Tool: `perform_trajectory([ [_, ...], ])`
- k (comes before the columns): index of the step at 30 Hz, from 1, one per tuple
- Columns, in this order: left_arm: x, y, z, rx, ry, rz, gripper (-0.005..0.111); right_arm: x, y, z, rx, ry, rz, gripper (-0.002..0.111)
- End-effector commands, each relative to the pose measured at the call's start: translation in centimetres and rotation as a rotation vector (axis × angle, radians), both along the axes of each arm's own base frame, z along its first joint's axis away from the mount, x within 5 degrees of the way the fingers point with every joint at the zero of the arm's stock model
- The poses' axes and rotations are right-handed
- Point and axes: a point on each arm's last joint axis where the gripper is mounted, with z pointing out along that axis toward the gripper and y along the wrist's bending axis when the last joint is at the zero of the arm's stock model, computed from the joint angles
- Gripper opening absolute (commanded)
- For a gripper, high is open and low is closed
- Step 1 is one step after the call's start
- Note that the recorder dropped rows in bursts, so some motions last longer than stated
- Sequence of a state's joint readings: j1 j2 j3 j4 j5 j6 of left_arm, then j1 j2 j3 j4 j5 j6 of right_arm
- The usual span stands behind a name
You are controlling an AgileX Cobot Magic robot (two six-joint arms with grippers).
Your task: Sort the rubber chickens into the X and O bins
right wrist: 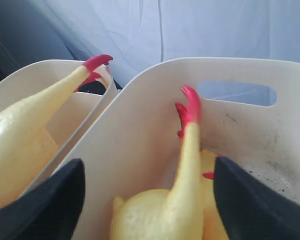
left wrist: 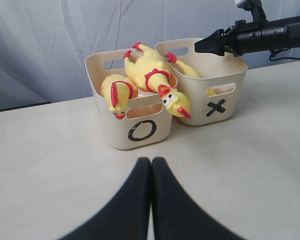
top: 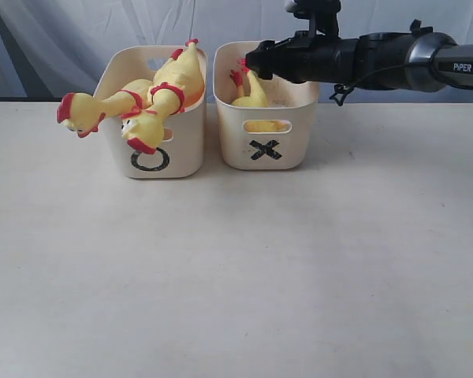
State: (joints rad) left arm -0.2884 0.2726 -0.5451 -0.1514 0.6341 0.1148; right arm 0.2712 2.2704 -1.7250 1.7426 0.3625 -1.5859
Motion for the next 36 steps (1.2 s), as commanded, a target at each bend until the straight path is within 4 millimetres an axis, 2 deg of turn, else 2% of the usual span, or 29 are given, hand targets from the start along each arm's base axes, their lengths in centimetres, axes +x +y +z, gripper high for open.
perform_trajectory([
  [1, -0.1, 0.1, -0.1, -0.001, -0.004, 0.006, 0.000, -0.2, 0.0, 1.9, 0.039, -0.021, -0.001, 0.074],
  [10, -0.1, 0.1, -0.1, -0.001, -0.004, 0.006, 0.000, -1.1, 0.1, 5.8, 0.079, -0.089, 0.036, 0.074],
  [12, -0.1, 0.1, -0.1, -0.001, -0.004, 0.006, 0.000, -1.5, 0.0, 6.9, 0.064, -0.112, 0.044, 0.068],
  [14, -0.1, 0.1, -0.1, -0.001, -0.004, 0.006, 0.000, -1.9, -0.1, 7.9, 0.015, -0.136, 0.065, 0.050],
  [17, 0.0, 0.1, -0.1, 0.002, -0.006, 0.008, 0.000, -2.6, -0.4, 9.2, -0.070, -0.164, 0.094, 0.013],
  [18, 0.0, 0.1, -0.1, 0.002, -0.006, 0.008, 0.000, -2.7, -0.5, 9.4, -0.085, -0.163, 0.092, 0.003],
  [19, 0.0, 0.1, 0.0, 0.002, -0.008, 0.008, 0.000, -2.9, -0.6, 9.7, -0.093, -0.153, 0.094, 0.000],
  [25, 0.0, 0.1, 0.0, 0.009, -0.010, 0.011, 0.000, -4.7, -0.4, 10.4, -0.210, -0.120, 0.246, 0.002],
  [30, 0.0, 0.1, -0.3, 0.017, 0.001, 0.011, 0.000, -5.9, -0.7, 11.4, -0.262, -0.044, 0.276, -0.001],
  [36, 0.5, 0.0, -2.1, 0.037, 0.045, 0.015, 0.000, -8.0, -0.4, 12.2, -0.242, 0.055, 0.408, -0.001],
])
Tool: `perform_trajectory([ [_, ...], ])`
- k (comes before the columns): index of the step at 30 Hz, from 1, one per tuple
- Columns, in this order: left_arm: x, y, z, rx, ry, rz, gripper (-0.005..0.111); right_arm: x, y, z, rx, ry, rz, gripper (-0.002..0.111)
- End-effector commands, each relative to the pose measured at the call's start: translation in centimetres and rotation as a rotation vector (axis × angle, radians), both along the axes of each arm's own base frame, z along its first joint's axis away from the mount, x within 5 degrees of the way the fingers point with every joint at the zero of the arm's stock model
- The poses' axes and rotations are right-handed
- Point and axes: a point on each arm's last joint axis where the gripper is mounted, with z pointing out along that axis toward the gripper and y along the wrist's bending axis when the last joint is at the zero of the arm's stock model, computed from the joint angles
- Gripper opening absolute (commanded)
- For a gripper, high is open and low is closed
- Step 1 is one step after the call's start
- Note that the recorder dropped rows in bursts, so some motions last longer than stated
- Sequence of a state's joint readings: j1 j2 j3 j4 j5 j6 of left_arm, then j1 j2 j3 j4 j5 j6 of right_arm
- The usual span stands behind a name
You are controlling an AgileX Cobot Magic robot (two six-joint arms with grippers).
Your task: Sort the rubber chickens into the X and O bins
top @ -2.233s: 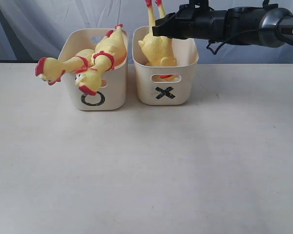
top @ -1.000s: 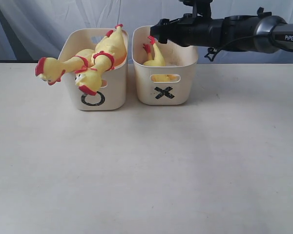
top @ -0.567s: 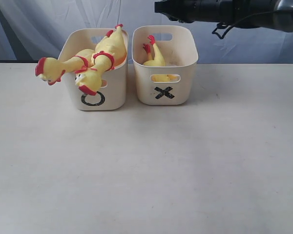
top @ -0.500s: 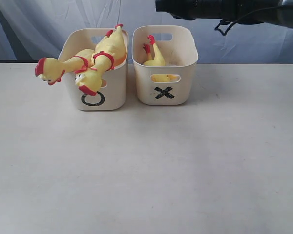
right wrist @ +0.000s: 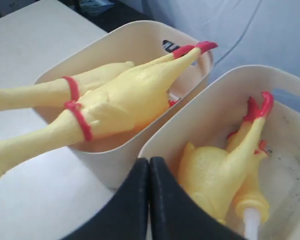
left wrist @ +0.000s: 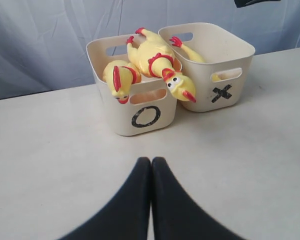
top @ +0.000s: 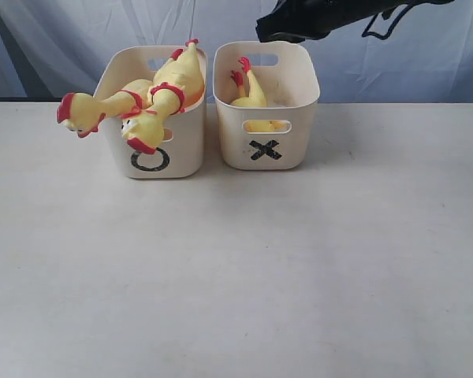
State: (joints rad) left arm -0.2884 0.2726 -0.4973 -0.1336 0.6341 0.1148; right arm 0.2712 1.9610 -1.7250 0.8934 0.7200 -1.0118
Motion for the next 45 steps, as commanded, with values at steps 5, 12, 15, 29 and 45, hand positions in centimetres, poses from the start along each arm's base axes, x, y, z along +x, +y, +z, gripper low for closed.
perform_trajectory([
  [5, 0.2, 0.1, -0.5, 0.017, -0.016, 0.016, 0.000, -2.2, -1.2, 1.6, -0.116, 0.120, -0.009, -0.001],
  [12, 0.2, 0.2, -0.4, 0.023, -0.025, 0.018, 0.000, -7.2, -3.5, 1.8, -0.128, 0.069, -0.119, -0.001],
  [15, 0.2, 0.2, -0.4, 0.023, -0.025, 0.018, 0.000, -10.2, -4.7, 1.5, -0.091, 0.010, -0.197, -0.001],
  [29, 0.2, 0.2, -0.4, 0.024, -0.024, 0.019, 0.000, -26.4, -9.4, 1.5, 0.104, -0.232, -0.284, -0.001],
  [45, 0.2, 0.2, -0.4, 0.033, -0.027, 0.020, 0.000, -35.4, -11.1, 1.6, 0.314, -0.397, -0.224, -0.001],
])
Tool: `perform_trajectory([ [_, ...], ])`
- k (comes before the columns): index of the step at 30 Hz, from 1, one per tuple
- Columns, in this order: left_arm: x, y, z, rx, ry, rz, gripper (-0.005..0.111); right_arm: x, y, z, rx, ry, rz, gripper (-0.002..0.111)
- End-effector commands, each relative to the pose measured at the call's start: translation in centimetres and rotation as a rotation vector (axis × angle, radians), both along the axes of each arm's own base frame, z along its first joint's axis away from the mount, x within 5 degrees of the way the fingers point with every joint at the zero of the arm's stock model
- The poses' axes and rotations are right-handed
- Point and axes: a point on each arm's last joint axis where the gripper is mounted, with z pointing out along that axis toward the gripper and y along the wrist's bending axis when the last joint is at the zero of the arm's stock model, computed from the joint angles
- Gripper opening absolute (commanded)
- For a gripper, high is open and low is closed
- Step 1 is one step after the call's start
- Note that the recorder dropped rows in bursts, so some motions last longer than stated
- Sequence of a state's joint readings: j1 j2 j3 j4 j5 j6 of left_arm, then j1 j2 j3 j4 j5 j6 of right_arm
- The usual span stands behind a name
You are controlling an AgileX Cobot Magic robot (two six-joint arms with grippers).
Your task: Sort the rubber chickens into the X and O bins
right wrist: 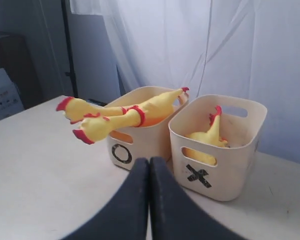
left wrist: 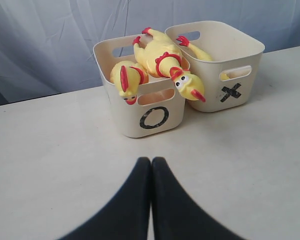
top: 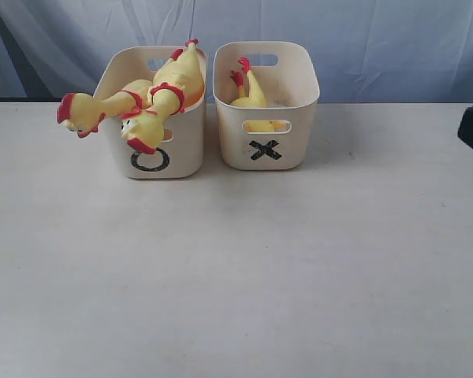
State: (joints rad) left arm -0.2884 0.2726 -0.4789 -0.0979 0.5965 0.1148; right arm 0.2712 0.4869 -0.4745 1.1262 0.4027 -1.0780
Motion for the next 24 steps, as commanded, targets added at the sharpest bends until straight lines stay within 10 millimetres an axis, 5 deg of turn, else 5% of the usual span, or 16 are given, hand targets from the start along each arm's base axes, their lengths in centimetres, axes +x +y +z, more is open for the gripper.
perform_trajectory([
  [1, -0.1, 0.1, -0.1, 0.006, 0.001, 0.005, 0.000, -2.1, -0.3, 0.3, 0.043, -0.067, 0.031, -0.001],
  [10, -0.1, 0.1, -0.1, 0.005, 0.001, 0.006, 0.000, -5.4, -1.2, 0.9, 0.138, -0.201, 0.032, -0.001],
  [24, -1.7, 0.7, 0.3, -0.012, -0.092, 0.030, 0.000, -5.7, -1.3, 1.0, 0.142, -0.217, 0.033, -0.001],
])
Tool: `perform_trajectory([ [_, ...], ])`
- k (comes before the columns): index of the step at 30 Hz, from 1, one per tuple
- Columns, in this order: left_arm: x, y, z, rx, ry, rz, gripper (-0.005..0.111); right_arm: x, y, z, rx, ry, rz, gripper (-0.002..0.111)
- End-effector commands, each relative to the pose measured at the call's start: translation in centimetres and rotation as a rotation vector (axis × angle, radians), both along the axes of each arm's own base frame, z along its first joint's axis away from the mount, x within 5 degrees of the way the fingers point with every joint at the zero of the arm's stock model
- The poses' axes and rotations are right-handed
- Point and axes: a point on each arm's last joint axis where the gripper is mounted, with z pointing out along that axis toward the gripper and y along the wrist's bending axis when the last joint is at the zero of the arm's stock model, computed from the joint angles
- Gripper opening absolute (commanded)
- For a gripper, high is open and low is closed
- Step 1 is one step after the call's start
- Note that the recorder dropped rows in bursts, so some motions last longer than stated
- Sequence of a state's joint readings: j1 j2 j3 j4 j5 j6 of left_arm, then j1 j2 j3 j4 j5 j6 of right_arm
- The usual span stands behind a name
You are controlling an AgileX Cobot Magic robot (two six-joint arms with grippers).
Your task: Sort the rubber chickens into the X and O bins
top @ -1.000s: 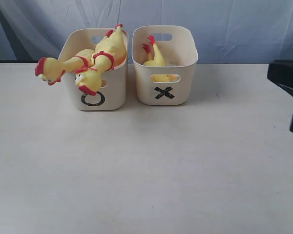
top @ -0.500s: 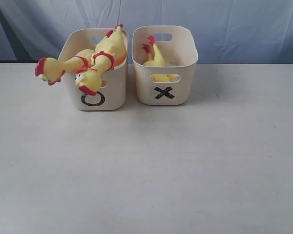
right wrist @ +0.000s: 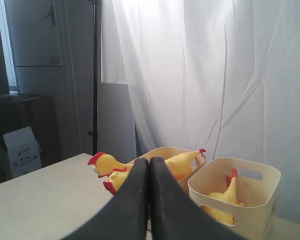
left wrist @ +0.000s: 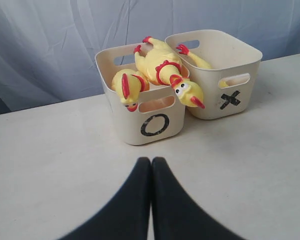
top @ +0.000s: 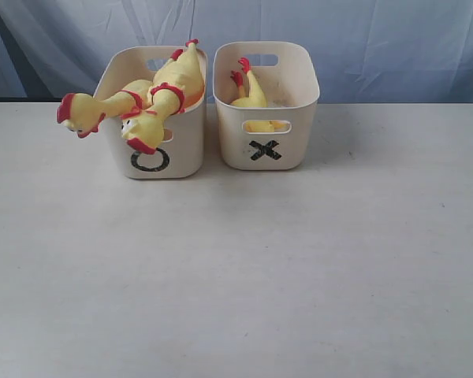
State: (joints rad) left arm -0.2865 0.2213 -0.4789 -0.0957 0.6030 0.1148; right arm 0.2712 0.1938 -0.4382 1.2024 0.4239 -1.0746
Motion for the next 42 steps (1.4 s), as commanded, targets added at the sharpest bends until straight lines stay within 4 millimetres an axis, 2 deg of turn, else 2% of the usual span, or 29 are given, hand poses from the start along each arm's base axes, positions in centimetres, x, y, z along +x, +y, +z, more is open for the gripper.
perform_trajectory([
  [1, -1.0, 0.5, 0.2, -0.006, -0.064, 0.040, 0.000, 0.0, 0.0, -0.1, 0.005, 0.002, -0.001, -0.001],
  [7, -2.7, 1.1, 0.5, -0.027, -0.160, 0.114, 0.000, -0.3, -0.1, -0.2, 0.004, -0.009, -0.011, -0.001],
  [12, -3.8, 1.3, 0.5, -0.032, -0.218, 0.174, 0.000, -1.8, -0.7, 0.1, 0.023, -0.098, -0.095, -0.001],
  [16, -3.7, 1.4, 0.5, -0.024, -0.219, 0.223, 0.000, -3.3, -0.9, 0.2, 0.034, -0.179, -0.162, -0.001],
  [24, -3.7, 1.5, 0.5, -0.009, -0.217, 0.284, 0.000, -3.1, -0.9, 0.3, 0.035, -0.182, -0.217, -0.001],
  [42, -3.7, 1.5, 0.5, -0.010, -0.216, 0.285, 0.000, -3.1, -0.9, 0.3, 0.027, -0.182, -0.220, -0.001],
])
